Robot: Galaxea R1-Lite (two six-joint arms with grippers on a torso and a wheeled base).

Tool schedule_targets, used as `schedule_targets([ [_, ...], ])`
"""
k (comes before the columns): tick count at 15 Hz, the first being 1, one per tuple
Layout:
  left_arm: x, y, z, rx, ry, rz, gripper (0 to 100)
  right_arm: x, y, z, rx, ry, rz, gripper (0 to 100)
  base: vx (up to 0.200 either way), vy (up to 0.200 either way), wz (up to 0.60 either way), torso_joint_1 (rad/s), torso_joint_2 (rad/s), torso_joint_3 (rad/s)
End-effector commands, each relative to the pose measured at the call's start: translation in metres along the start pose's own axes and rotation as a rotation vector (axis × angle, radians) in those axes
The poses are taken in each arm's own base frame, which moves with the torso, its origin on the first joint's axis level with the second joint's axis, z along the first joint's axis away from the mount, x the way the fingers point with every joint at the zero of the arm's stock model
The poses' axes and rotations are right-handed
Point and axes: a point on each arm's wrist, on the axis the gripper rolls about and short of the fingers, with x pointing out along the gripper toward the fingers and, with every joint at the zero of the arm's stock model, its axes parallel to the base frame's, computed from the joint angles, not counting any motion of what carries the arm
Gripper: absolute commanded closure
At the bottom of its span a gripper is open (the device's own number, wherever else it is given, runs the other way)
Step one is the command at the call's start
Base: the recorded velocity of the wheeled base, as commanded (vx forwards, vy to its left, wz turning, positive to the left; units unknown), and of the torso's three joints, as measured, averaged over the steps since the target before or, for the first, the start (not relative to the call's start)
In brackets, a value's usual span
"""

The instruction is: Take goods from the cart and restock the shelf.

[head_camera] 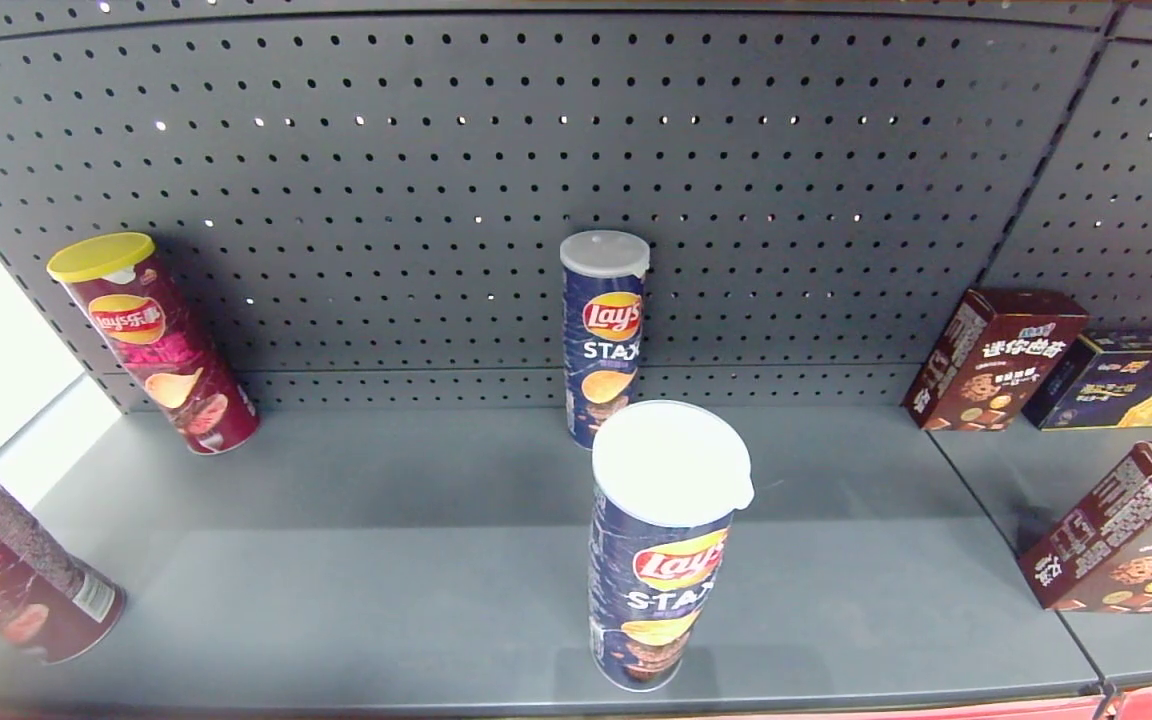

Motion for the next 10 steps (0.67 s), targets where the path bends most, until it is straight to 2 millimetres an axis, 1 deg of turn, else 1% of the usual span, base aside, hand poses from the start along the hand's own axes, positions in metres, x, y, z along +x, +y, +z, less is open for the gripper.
schedule_targets([
  [1, 0.000, 0.000, 0.000, 0.001, 0.005, -0.002, 0, 0.000, 0.000, 0.000, -0.001, 0.002, 0.000, 0, 0.000, 0.000, 0.00, 0.000, 0.00, 0.000],
  [5, 0.000, 0.000, 0.000, -0.002, 0.005, 0.009, 0, 0.000, 0.000, 0.001, -0.026, -0.002, 0.043, 0, 0.000, 0.000, 0.00, 0.000, 0.00, 0.000],
  [6, 0.000, 0.000, 0.000, -0.002, 0.005, 0.011, 0, -0.001, 0.000, 0.004, -0.029, -0.022, 0.045, 0, 0.000, 0.000, 0.00, 0.000, 0.00, 0.000],
  [7, 0.000, 0.000, 0.000, -0.002, 0.005, 0.011, 0, -0.005, 0.000, 0.030, -0.017, -0.083, 0.037, 0, 0.000, 0.000, 0.00, 0.000, 0.00, 0.000],
  [8, 0.000, 0.000, 0.000, -0.002, 0.004, 0.009, 0, 0.013, 0.000, 0.090, 0.052, -0.019, 0.020, 0, 0.000, 0.000, 0.00, 0.000, 0.00, 0.000],
  [9, 0.000, 0.000, 0.000, -0.002, 0.004, 0.008, 0, 0.019, 0.000, 0.102, 0.058, -0.022, 0.040, 0, 0.000, 0.000, 0.00, 0.000, 0.00, 0.000],
  [10, 0.000, 0.000, 0.000, -0.002, 0.005, 0.009, 0, 0.023, 0.003, 0.128, 0.028, -0.065, 0.171, 0, 0.000, 0.000, 0.00, 0.000, 0.00, 0.000],
])
